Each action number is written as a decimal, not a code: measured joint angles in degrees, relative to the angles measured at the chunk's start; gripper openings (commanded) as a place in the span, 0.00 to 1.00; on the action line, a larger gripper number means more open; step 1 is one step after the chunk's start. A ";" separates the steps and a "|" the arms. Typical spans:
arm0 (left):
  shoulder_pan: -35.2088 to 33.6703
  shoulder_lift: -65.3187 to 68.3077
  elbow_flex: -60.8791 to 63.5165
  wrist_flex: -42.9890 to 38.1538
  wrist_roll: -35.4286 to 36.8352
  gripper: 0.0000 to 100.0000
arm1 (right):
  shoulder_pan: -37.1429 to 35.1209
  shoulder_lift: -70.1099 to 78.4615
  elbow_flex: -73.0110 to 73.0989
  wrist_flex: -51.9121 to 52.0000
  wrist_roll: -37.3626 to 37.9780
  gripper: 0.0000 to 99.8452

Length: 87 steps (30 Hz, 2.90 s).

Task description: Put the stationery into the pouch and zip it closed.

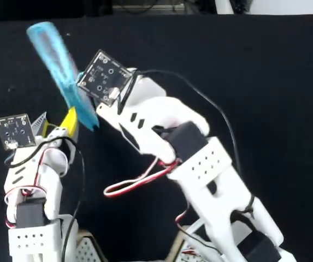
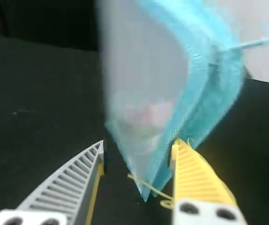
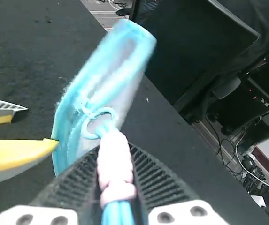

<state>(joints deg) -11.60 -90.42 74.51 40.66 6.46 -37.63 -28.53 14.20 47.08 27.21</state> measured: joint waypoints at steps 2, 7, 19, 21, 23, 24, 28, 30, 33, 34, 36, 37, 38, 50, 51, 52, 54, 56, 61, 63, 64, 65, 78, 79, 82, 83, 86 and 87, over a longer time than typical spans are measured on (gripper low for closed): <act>-0.18 0.00 -0.70 1.32 -0.35 0.22 | 0.18 0.00 0.00 0.35 0.00 0.01; 5.63 -0.44 -3.96 9.32 -0.44 0.22 | -0.97 0.00 0.00 2.46 0.00 0.01; 14.07 -13.10 9.41 -3.25 -7.56 0.23 | -2.02 0.00 0.00 2.73 0.00 0.01; 13.89 -13.27 12.31 -6.51 -8.18 0.23 | -2.02 0.00 0.00 2.73 0.00 0.01; 13.98 -13.27 13.10 -8.53 -8.44 0.23 | -2.02 0.00 0.00 2.73 0.00 0.01; 13.98 -13.27 13.19 -9.58 -8.62 0.23 | -2.02 0.00 0.00 2.73 0.00 0.01; 13.89 -13.27 13.63 -12.92 -11.69 0.23 | -2.02 0.00 0.00 3.96 0.00 0.01; 14.24 -13.27 15.30 -15.12 -13.01 0.23 | -2.02 0.00 0.00 4.92 0.00 0.01; 15.30 -12.22 16.26 -17.93 -13.63 0.23 | -2.11 0.00 0.00 5.80 0.00 0.01; 15.91 -11.08 16.35 -18.73 -13.63 0.23 | -2.11 0.00 0.00 5.98 0.00 0.01; 17.14 -8.00 16.35 -20.13 -13.63 0.23 | -2.11 0.00 0.00 5.98 0.00 0.01; 17.32 -6.42 16.26 -20.92 -13.63 0.22 | -2.11 0.00 0.00 6.07 0.00 0.01; 17.41 -4.48 15.82 -21.63 -13.63 0.22 | -2.11 0.00 0.00 6.07 0.00 0.01; 19.34 20.48 5.89 -31.38 -13.54 0.22 | -1.14 -3.60 0.88 7.21 0.00 0.01; 20.31 21.54 5.27 -31.56 -13.19 0.22 | -0.53 -3.78 1.32 7.21 0.00 0.01; 21.01 22.33 4.92 -31.74 -12.84 0.21 | -0.18 -3.87 1.41 7.21 0.00 0.01; 21.63 22.95 4.57 -31.91 -12.57 0.15 | 0.18 -3.96 1.41 7.21 0.00 0.01; 21.98 23.12 4.57 -31.91 -12.66 0.08 | 1.05 -3.96 1.41 7.38 0.00 0.01; 22.24 23.12 4.57 -31.91 -13.63 0.03 | 4.48 -3.96 1.41 7.38 0.00 0.01; 22.15 22.33 4.57 -31.91 -13.19 0.03 | 6.24 -3.96 1.41 7.38 0.00 0.01; 22.42 21.45 4.75 -31.56 -12.75 0.03 | 6.77 -3.96 1.41 7.38 0.00 0.01; 22.51 20.04 5.10 -30.51 -12.40 0.03 | 7.30 -3.96 1.41 7.38 0.00 0.01; 22.51 -12.66 1.49 10.64 -20.57 0.03 | 9.14 -3.96 3.78 7.65 0.00 0.01; 22.24 -12.40 0.53 12.48 -21.10 0.03 | 9.05 -3.96 3.78 8.26 -0.26 0.01; 21.63 -11.52 -1.14 14.95 -21.80 0.03 | 9.05 -4.22 3.78 11.34 -2.46 0.01; 21.54 -11.34 -1.58 15.38 -21.98 0.03 | 9.05 -4.75 3.78 12.40 -2.90 0.01; 21.54 -10.73 -2.90 15.65 -21.98 0.07 | 9.05 -7.03 4.13 14.51 -3.60 0.01; 21.54 -10.73 -3.43 15.65 -21.98 0.09 | 9.05 -8.00 5.01 14.59 -3.60 0.01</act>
<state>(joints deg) 9.93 -101.14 71.08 56.31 -15.52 -28.57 -36.53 19.21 61.67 23.60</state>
